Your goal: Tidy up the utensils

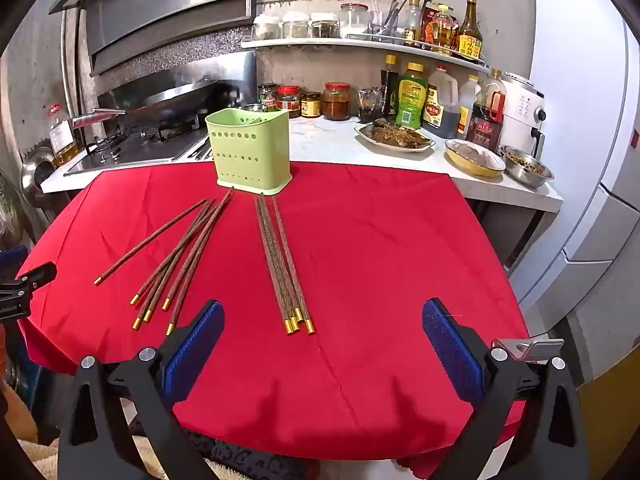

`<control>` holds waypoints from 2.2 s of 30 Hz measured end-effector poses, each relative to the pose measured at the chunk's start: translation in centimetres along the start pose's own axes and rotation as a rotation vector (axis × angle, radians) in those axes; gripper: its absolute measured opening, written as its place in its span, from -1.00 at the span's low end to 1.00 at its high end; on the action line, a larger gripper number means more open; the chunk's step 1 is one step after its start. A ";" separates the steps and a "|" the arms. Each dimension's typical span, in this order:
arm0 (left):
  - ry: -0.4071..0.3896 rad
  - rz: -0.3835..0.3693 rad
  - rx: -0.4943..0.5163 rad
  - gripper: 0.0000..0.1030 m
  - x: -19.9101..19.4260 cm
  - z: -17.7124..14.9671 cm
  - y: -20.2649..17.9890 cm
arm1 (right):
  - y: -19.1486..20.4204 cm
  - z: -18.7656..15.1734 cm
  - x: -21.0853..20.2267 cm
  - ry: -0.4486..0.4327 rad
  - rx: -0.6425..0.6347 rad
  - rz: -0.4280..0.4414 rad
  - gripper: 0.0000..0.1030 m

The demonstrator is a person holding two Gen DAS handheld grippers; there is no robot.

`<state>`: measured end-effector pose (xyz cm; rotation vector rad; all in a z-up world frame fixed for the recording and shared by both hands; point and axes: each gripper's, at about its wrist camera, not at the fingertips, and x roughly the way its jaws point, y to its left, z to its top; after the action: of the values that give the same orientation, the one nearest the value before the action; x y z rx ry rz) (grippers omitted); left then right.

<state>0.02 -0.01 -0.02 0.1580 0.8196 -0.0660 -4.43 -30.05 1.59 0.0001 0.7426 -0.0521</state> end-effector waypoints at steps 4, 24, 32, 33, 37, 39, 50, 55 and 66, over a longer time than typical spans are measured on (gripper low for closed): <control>-0.004 -0.004 -0.003 0.88 0.0 0.0 0.0 | 0.1 0.1 0.0 0.000 0.000 0.003 0.89; -0.012 -0.001 -0.002 0.88 -0.5 0.5 0.3 | 0.3 0.2 0.4 -0.001 -0.002 -0.002 0.89; -0.015 -0.003 0.002 0.88 -0.5 0.7 0.5 | 0.5 0.2 0.4 -0.001 -0.003 -0.001 0.89; -0.015 -0.002 0.002 0.88 -0.6 0.8 0.5 | 0.5 0.3 0.4 -0.001 -0.004 -0.001 0.89; -0.014 -0.002 -0.002 0.88 -0.5 1.0 0.7 | 0.7 0.3 0.3 -0.001 -0.005 0.000 0.89; -0.016 0.001 -0.001 0.88 -0.4 0.7 0.5 | 0.7 0.3 0.2 -0.002 -0.006 -0.001 0.89; -0.017 0.000 -0.001 0.88 -0.4 0.7 0.5 | 0.4 0.2 0.5 0.002 -0.006 0.000 0.89; -0.017 0.001 -0.002 0.88 -0.3 0.8 0.5 | 0.5 0.2 0.6 0.001 -0.010 -0.002 0.89; -0.020 0.001 -0.004 0.88 -0.5 0.7 0.8 | 0.5 0.1 0.6 0.002 -0.010 0.000 0.89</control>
<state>0.27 0.63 0.85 0.1533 0.8001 -0.0651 -3.86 -29.54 1.24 -0.0091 0.7445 -0.0488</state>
